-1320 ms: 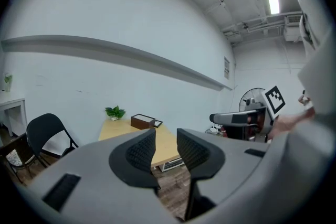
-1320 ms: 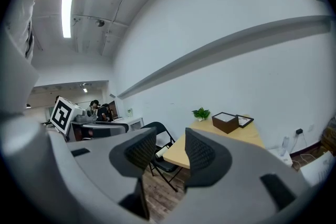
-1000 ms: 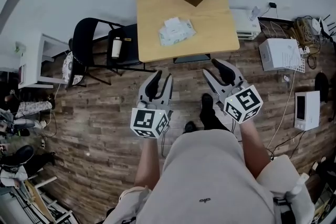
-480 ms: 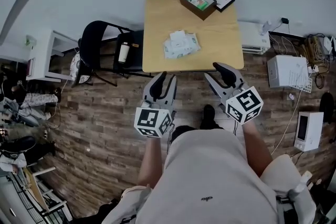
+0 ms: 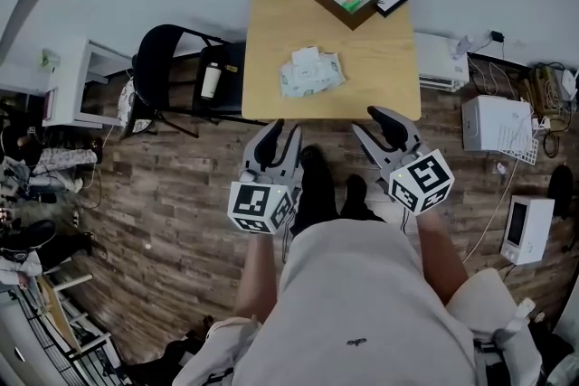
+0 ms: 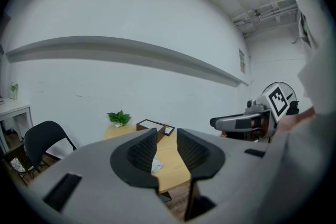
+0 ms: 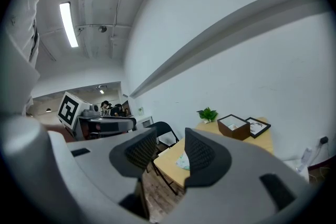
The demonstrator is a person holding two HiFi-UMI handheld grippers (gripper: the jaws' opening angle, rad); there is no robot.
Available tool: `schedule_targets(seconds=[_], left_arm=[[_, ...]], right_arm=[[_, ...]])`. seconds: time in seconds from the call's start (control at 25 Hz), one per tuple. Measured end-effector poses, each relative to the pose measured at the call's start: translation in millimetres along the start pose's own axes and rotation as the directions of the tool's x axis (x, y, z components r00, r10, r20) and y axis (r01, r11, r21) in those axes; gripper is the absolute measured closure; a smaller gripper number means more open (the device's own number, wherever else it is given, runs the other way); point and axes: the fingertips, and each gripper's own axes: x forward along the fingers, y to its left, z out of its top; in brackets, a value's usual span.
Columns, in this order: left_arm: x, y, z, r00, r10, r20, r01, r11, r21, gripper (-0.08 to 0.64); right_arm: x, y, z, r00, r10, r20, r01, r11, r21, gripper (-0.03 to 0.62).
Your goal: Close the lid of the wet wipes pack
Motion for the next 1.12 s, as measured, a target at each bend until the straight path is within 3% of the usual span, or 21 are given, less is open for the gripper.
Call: schedule_targets(seconds=[0.56,1.12], left_arm=[[69,52,5,0.993,-0.111,-0.026,0.111,0.994,-0.002,0.456],[150,134,3,0.957,-0.272,-0.102,0.274,0.962,0.01,0.454]], right_arm=[[57,-27,14,0.997,-0.07,-0.029,0.07,0.998,-0.01,0.437],[156,-48,35,0.988,-0.142,-0.063,0.142,0.99,-0.003,0.437]])
